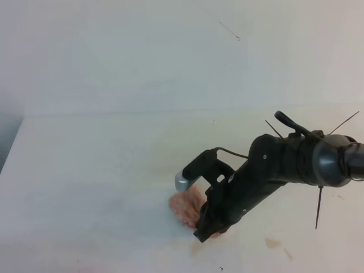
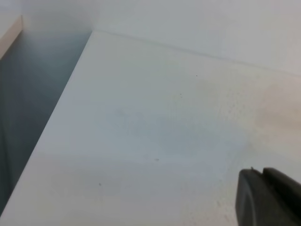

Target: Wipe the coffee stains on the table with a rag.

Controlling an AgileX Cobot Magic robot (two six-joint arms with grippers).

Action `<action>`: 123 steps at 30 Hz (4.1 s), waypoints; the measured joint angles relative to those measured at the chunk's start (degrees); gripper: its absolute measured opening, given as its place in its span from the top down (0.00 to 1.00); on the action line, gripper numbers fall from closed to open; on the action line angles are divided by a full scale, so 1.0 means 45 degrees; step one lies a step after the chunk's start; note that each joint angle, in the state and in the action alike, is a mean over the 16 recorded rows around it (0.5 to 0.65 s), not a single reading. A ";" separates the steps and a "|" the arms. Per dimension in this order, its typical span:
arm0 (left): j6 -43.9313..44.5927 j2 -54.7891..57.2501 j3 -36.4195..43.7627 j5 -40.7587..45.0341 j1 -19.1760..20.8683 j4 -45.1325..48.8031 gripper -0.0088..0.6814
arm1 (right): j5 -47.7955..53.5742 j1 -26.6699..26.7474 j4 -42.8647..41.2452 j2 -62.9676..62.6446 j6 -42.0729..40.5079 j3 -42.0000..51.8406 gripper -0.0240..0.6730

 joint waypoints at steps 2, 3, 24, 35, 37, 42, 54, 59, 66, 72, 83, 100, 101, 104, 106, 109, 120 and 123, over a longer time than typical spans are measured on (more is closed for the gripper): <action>0.0000 0.0000 0.0000 0.0000 0.0000 0.0000 0.99 | 0.0313 0.0000 0.0055 -0.0129 -0.0049 0.0000 0.97; 0.0001 -0.0022 0.0036 -0.0012 0.0001 -0.0001 0.99 | 0.0439 0.0000 0.0100 -0.0221 -0.0077 0.0000 0.97; -0.0002 0.0067 -0.0108 0.0037 -0.0002 0.0002 0.99 | 0.1128 0.1153 0.2629 -0.0959 -0.0884 0.0002 0.97; 0.0002 -0.0089 0.0144 -0.0049 0.0002 -0.0003 0.99 | 0.0421 0.0092 0.2710 0.0018 -0.0619 0.0020 0.97; 0.0002 -0.0089 0.0144 -0.0049 0.0002 -0.0003 0.99 | 0.0419 -0.0335 0.2662 0.0055 -0.0590 0.0023 0.97; 0.0000 0.0000 0.0000 0.0000 0.0000 0.0000 0.99 | 0.0653 -0.1392 0.2536 0.0010 -0.0607 0.0026 0.97; 0.0000 -0.0022 0.0036 0.0000 0.0001 -0.0001 0.99 | 0.2498 -0.1503 0.3158 -0.0769 -0.1403 0.0026 0.97; 0.0000 -0.0022 0.0036 0.0000 0.0001 -0.0001 0.99 | 0.3079 -0.0346 0.3694 -0.0973 -0.1678 0.0026 0.97; 0.0001 -0.0045 0.0072 -0.0025 0.0001 -0.0001 0.99 | 0.3001 0.1141 0.4080 -0.0663 -0.1707 0.0026 0.97; 0.0000 0.0000 0.0000 0.0000 0.0000 0.0000 0.99 | 0.2254 0.1526 0.3962 -0.0264 -0.1690 0.0026 0.97; -0.0004 0.0156 -0.0252 0.0087 -0.0004 0.0005 0.99 | 0.1591 0.0251 0.2990 -0.0008 -0.1346 0.0026 0.97; -0.0004 0.0156 -0.0252 0.0087 -0.0004 0.0005 0.99 | 0.1322 -0.3100 0.1613 -0.0241 -0.0060 0.0797 0.97; -0.0004 0.0156 -0.0252 0.0087 -0.0004 0.0005 0.99 | 0.1160 -0.3278 0.1582 -0.0327 0.0027 0.0989 0.97; -0.0004 0.0156 -0.0252 0.0087 -0.0004 0.0005 0.99 | 0.0523 -0.3773 0.1497 -0.0696 0.0250 0.1670 0.97; -0.0004 0.0156 -0.0252 0.0087 -0.0004 0.0005 0.99 | 0.0007 -0.4049 0.1454 -0.1025 0.0362 0.2164 0.97; -0.0003 0.0134 -0.0216 0.0074 -0.0003 0.0004 0.99 | -0.0758 -0.4372 0.1422 -0.1585 0.0466 0.2859 0.97; -0.0001 0.0022 -0.0036 0.0012 -0.0001 0.0001 0.99 | -0.2045 -0.4771 0.1453 -0.3104 0.0456 0.3967 0.91; -0.0001 0.0022 -0.0036 0.0012 -0.0001 0.0001 0.99 | -0.2003 -0.4771 0.1466 -0.3260 0.0437 0.3936 0.81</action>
